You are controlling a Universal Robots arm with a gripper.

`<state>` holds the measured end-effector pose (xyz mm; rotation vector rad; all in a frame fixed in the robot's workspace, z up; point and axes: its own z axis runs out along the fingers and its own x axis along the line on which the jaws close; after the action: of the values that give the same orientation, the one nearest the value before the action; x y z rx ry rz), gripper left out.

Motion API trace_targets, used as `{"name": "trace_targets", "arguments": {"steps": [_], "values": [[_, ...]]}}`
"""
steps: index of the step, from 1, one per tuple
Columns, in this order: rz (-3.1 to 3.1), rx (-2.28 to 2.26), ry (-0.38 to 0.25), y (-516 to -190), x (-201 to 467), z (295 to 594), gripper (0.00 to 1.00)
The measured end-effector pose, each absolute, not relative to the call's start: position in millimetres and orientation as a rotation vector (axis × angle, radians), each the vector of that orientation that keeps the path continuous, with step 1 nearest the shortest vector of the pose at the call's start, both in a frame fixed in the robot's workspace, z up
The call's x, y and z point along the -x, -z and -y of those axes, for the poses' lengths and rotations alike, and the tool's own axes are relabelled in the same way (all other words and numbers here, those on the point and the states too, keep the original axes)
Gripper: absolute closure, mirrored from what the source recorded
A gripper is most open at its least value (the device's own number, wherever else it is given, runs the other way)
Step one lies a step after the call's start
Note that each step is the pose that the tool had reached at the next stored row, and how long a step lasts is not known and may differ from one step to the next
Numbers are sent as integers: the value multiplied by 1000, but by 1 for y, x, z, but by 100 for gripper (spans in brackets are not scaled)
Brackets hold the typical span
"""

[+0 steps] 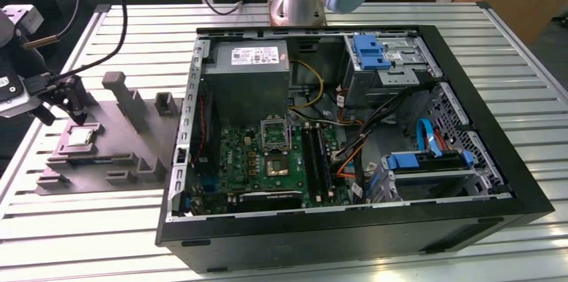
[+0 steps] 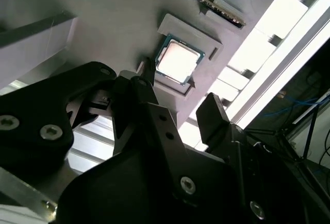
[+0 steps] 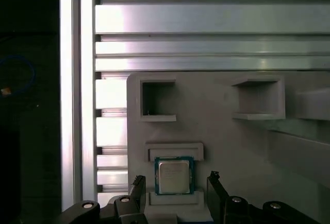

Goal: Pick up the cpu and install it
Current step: 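Pick up the cpu and move it towards the insertion slot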

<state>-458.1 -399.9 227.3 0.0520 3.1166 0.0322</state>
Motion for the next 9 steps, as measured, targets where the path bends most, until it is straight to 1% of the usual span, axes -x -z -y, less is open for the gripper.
{"name": "trace_targets", "arguments": {"steps": [9], "values": [[-3116,-77,-30,-221,458,400,41]]}}
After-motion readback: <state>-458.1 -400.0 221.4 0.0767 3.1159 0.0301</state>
